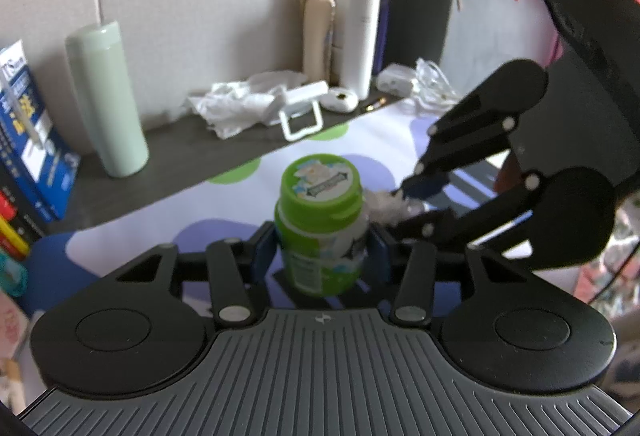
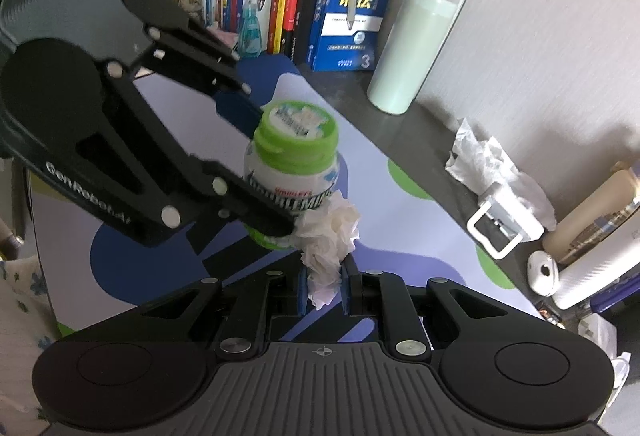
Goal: Clean container
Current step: 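Rub the tissue over the bottle cap and side with the right gripper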
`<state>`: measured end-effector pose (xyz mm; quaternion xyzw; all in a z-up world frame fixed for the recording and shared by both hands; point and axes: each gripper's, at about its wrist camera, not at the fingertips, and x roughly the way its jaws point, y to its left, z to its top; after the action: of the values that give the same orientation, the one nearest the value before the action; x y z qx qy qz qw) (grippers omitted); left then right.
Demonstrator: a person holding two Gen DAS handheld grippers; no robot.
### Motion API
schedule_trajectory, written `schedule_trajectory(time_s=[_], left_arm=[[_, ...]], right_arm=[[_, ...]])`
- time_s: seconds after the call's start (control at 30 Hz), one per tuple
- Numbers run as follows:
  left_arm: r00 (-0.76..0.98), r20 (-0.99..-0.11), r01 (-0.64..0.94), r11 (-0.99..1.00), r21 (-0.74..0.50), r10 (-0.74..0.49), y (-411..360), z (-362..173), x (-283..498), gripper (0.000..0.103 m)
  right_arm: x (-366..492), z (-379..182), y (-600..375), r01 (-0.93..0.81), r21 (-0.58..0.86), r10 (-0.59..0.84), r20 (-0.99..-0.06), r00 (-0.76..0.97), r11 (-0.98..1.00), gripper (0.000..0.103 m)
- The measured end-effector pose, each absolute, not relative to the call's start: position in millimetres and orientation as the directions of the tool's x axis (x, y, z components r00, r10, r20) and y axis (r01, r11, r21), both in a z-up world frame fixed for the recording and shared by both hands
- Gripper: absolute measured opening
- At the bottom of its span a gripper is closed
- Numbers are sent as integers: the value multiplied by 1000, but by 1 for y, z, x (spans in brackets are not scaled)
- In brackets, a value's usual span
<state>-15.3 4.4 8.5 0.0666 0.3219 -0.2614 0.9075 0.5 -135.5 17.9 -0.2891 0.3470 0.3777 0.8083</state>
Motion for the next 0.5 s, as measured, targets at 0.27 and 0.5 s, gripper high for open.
schedule_trajectory(time_s=[0.27, 0.5], left_arm=[[655, -618, 524, 850, -42, -435, 4, 9, -16, 47], [654, -620, 529, 848, -36, -434, 2, 8, -17, 47]], right_arm=[[0, 29, -137, -805, -215, 419, -764, 491, 553, 15], [-1, 39, -139, -800, -222, 433, -744, 509, 557, 15]])
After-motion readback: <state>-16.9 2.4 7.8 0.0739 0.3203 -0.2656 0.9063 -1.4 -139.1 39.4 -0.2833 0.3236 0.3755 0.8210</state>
